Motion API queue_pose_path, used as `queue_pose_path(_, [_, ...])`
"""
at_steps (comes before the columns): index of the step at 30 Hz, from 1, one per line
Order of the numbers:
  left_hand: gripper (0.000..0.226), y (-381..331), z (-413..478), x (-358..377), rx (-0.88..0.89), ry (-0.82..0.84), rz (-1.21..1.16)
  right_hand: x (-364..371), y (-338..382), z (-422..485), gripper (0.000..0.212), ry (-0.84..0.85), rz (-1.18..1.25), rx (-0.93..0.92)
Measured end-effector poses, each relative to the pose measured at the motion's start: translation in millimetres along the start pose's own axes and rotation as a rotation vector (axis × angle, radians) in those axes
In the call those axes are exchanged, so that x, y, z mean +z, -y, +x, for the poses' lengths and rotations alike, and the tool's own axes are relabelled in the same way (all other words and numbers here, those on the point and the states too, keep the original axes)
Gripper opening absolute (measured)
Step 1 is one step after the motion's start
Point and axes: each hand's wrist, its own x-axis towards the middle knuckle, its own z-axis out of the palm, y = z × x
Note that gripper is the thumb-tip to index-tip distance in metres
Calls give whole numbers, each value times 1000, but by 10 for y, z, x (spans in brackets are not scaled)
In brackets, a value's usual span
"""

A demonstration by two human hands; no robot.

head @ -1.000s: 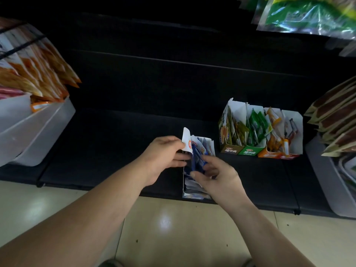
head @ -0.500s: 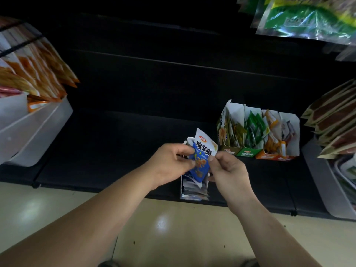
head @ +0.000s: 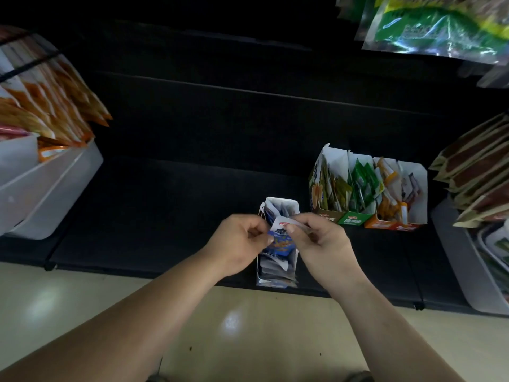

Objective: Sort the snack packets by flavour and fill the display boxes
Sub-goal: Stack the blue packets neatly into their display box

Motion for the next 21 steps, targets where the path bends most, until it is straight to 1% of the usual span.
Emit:
queue_pose_path(2, [29,87,-13,37,-38,15,43,-4,-93,-4,18,38,-211,-35])
queue_pose_path(3, [26,127,-16,35,-51,-5,80,4,-147,-13,17,54,-302,-45])
queue_pose_path(5, [22,199,-13,-4,-87,-59,110,41,-241,-35,18,65,-417,-94])
queue_pose_path(7, [16,239,-17,-43,-141,-85,91,78,-331,-42,20,68,-540,-164])
queue_pose_path(8, [15,256,-7,-50,-158,-84,65,90,-366,-44,20,81,-623,-156])
queue_pose_path(10, [15,290,22,-43,-167,-64,28,86,-417,-61,22,139,-753,-24])
queue_pose_path(12, [12,258,38,-30,-159,-59,31,70,-442,-79,26,197,-739,118])
queue_pose_path(14, [11,216,66,-15,-149,-73,13,67,-448,-79,28,252,-688,183])
queue_pose_path(15, [15,181,80,-6,-146,-74,-3,64,-442,-75,29,273,-663,201])
queue_pose_path(18, [24,80,130,54,-149,-70,-14,47,-465,-77,30,271,-563,219])
queue_pose_path(21, [20,82,183,121,-148,-75,23,35,-514,-100,32,184,-470,169])
